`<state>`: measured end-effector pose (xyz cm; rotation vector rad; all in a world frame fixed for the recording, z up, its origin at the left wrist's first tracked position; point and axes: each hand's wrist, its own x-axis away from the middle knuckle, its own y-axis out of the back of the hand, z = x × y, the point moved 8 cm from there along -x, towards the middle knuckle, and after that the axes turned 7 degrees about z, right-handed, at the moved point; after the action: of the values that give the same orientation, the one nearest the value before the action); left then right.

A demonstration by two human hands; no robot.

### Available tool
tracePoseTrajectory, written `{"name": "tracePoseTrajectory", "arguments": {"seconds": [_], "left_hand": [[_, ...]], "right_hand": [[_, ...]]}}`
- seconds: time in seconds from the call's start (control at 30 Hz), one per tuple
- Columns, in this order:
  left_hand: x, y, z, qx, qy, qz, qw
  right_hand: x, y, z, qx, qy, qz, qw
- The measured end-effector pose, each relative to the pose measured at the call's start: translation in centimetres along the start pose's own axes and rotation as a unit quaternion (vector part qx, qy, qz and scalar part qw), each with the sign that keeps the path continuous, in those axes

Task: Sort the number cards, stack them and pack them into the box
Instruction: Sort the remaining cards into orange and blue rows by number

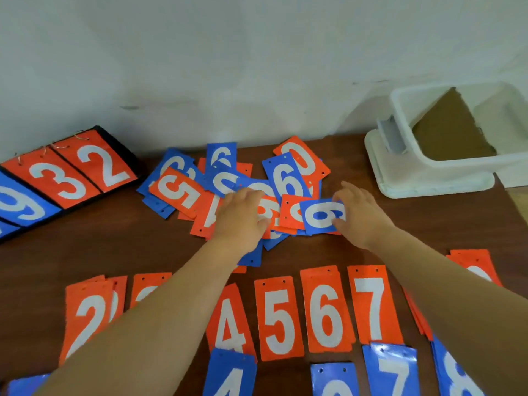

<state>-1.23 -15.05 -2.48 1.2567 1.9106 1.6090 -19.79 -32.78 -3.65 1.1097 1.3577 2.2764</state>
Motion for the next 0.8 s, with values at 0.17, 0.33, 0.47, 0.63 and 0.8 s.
{"name": "tracePoseTrajectory", "arguments": {"seconds": [0.17,0.33,0.47,0.63,0.8], "left_hand": [[-3.6,-2.1,0.6,-0.059,-0.049,0.086,0.993],[-4.0,-1.3,0.8,-0.109,-0.048,0.064,0.991],[-3.4,-0.4,0.7,-0.085,-0.033,0.065,0.994],[0.6,0.4,3.0,0.125,0.014,0.087,0.988],[9.2,3.1,5.0,0.278,0.142,0.014,0.95]], "right_hand": [[-1.7,-0.4,-0.6,0.015,0.015,0.001,1.0],[-1.0,-0.1,-2.3,0.031,-0.051,-0.015,0.998],[-0.1,0.2,-3.9,-0.04,-0.062,-0.031,0.997],[2.8,0.9,-5.2,-0.223,-0.08,-0.064,0.97],[9.1,2.9,-4.5,-0.444,-0.076,-0.118,0.885]]}}
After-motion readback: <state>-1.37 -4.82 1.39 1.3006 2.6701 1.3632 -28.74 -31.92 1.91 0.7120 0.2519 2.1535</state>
